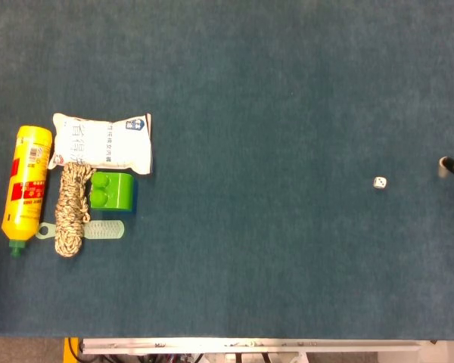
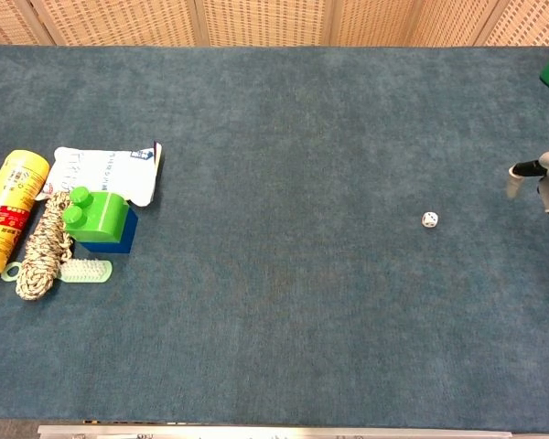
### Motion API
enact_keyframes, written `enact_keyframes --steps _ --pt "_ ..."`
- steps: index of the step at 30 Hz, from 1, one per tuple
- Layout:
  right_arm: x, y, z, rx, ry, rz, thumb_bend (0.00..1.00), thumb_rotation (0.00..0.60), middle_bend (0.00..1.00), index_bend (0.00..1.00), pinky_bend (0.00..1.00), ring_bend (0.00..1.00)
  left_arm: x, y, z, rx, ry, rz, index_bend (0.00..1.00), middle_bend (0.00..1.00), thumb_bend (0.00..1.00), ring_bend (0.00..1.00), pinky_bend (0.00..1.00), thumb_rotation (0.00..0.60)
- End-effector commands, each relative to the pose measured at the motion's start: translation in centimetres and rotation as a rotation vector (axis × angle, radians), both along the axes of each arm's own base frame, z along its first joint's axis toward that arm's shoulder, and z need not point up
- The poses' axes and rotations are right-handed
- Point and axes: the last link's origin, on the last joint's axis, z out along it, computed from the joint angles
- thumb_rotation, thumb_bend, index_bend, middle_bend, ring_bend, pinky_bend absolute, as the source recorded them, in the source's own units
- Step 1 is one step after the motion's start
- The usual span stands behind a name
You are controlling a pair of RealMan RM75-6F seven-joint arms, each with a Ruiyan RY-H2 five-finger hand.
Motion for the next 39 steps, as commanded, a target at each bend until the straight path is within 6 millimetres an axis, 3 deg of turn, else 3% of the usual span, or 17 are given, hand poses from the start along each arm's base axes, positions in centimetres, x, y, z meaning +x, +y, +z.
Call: enact_keyframes --steps 1,13,39 --pt "0.2 -0.3 -0.9 0.03 0.005 0.003 1.0 0.6 1.0 0.4 1.0 1.0 0.1 -0.2 0.1 -0.004 -0.004 -0.003 0.34 0.18 0.06 0.11 0.33 0.6" --pt "1.2 -1.3 -3.9 0.102 0.018 0.014 1.0 0.6 1.0 0.41 1.0 1.0 0.3 -0.5 0.6 0.01 -0.006 -0.003 0.34 0.18 0.06 0.11 0.33 0.6" --pt "2.4 -2.2 -6.7 0.148 0.013 0.029 1.0 0.6 1.0 0.41 1.0 1.0 0.5 -0.8 1.4 0.045 -0.04 -0.009 0.34 0.19 0.06 0.12 0.33 0.6"
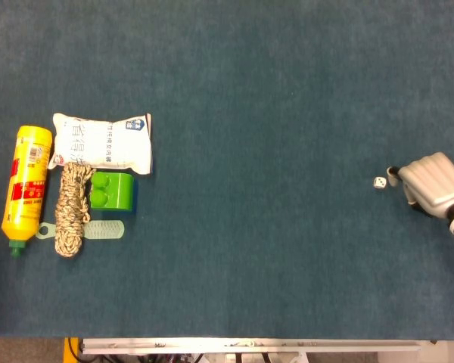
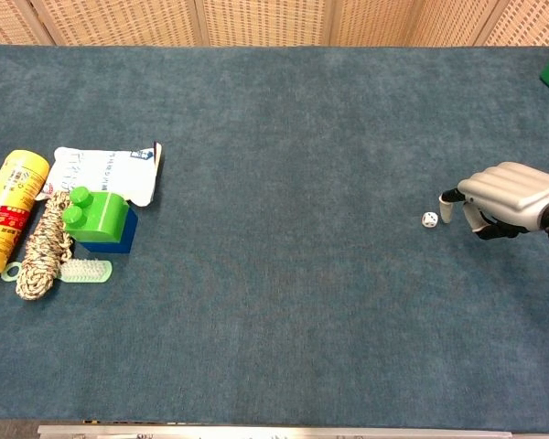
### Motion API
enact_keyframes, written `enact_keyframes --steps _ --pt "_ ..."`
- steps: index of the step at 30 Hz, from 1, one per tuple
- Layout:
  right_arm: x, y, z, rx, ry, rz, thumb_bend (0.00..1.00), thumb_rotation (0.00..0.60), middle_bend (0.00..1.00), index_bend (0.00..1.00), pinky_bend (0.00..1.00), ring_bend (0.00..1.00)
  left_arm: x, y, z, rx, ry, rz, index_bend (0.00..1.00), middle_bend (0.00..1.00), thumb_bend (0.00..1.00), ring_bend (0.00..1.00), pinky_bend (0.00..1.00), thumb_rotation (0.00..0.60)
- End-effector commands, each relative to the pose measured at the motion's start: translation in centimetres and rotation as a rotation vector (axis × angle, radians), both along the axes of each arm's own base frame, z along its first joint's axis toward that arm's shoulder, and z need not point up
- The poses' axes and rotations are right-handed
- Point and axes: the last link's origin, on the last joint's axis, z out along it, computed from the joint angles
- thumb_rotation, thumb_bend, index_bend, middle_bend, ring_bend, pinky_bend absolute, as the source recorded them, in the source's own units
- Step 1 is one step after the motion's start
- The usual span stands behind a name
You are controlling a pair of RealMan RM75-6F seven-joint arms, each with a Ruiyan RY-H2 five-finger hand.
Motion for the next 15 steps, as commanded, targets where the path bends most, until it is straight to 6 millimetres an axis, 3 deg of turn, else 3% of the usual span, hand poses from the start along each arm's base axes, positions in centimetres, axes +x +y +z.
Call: enact_keyframes --steps 1,15 --pt "0.1 -0.1 -0.17 0.001 -0.004 -0.001 1.0 0.6 1.0 0.41 1.0 1.0 -0.02 -0.02 0.12 0.004 -0.002 -0.001 0.34 0.19 0.06 0.12 0.33 0.6" --pt "0.52 -0.57 -1.0 0.007 -0.019 0.004 1.0 0.6 1.0 0.41 1.0 1.0 0.05 -0.14 0.44 0.014 -0.015 -0.003 0.34 0.19 0.06 0.12 0.33 0.6"
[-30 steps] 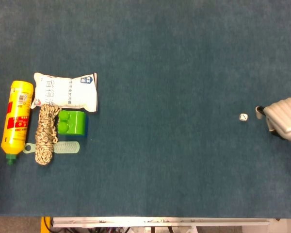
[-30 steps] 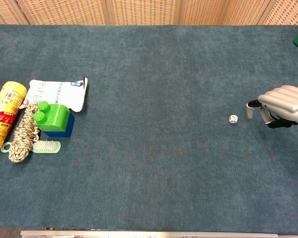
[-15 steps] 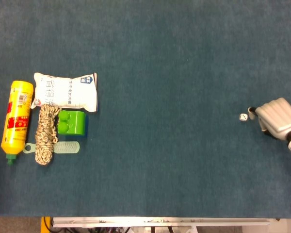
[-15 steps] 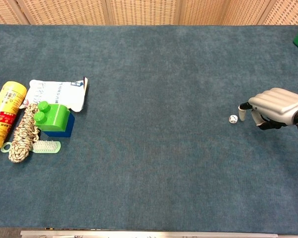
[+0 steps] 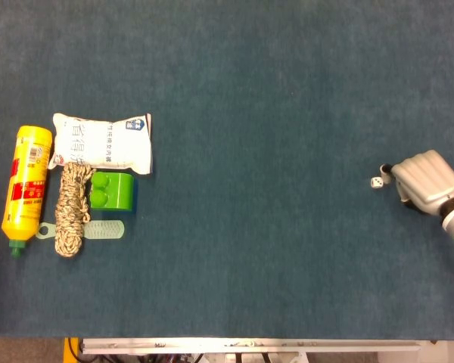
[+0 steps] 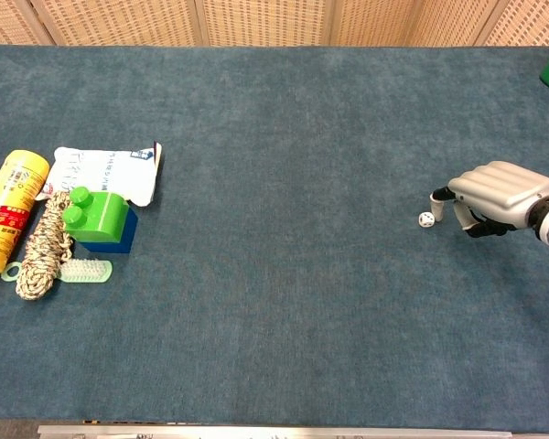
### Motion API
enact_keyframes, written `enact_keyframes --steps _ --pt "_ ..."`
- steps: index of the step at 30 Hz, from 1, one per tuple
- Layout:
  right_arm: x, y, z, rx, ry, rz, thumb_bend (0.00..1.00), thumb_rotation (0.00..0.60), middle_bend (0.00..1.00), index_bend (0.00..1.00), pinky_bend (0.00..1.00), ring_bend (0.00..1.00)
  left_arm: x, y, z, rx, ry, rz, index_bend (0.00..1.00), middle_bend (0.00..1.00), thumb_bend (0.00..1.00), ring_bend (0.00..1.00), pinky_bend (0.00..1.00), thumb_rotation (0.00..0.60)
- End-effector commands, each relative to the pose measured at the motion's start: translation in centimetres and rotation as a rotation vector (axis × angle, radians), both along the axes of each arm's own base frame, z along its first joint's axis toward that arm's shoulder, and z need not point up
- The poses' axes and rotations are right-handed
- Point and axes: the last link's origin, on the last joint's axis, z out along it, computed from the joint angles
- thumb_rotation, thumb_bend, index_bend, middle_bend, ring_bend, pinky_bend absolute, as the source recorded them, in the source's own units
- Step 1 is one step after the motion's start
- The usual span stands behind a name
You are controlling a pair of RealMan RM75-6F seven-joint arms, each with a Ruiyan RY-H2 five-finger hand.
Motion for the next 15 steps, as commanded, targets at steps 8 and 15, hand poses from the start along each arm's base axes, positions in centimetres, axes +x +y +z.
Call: enact_keyframes --steps 8,15 --pt "0.76 0.21 -0.15 0.013 -0.02 0.026 1.0 0.6 1.0 0.41 1.0 1.0 0.02 -0.09 0.2 0.005 -0.002 -0.002 0.34 0.19 0.06 0.12 0.33 0.6" --pt "1.1 0.23 -0.23 0.019 -0.033 0.037 1.0 0.6 1.0 0.41 1.0 1.0 0.08 -0.13 0.22 0.008 -0.003 -0.004 0.34 0.19 0.06 0.12 0.33 0.6"
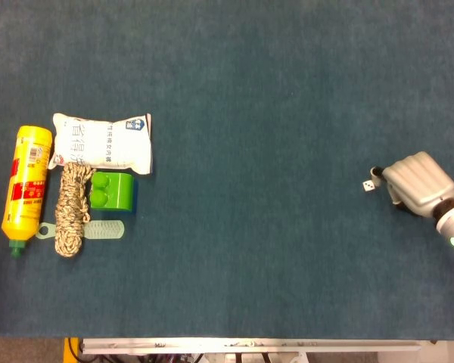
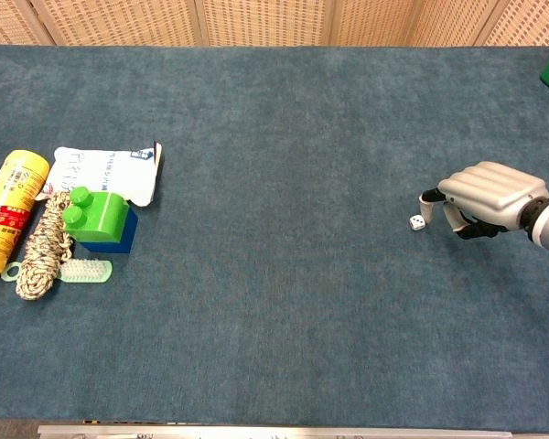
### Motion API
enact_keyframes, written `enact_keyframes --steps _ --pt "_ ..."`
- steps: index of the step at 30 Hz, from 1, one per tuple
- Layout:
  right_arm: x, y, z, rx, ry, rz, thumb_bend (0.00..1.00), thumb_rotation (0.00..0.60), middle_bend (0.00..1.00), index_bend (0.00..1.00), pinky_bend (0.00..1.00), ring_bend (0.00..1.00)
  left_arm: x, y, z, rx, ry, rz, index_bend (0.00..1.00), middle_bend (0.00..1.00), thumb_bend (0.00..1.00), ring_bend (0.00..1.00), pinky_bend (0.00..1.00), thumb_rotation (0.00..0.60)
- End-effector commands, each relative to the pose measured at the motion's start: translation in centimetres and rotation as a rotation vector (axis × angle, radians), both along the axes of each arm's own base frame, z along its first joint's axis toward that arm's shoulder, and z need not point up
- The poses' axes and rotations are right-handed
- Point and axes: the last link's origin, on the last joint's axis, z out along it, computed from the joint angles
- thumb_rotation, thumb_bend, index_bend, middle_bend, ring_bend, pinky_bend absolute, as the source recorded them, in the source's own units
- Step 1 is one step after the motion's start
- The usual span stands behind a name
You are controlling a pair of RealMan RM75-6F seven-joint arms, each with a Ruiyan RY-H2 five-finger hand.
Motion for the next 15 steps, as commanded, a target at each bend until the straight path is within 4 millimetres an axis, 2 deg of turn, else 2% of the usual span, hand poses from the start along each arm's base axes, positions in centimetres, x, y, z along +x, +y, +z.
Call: enact_keyframes --steps 1,15 --pt "0.1 0.0 -0.1 0.003 -0.003 0.005 1.0 0.6 1.0 0.41 1.0 1.0 0.0 0.0 0.0 0.002 -0.001 0.001 0.34 0.19 0.06 0.12 0.33 0.6" --pt "1.2 0.0 -0.4 0.018 -0.016 0.042 1.0 0.6 1.0 0.41 1.0 1.0 0.0 0.0 0.2 0.008 0.0 0.001 0.34 0.19 0.06 0.12 0.33 0.6"
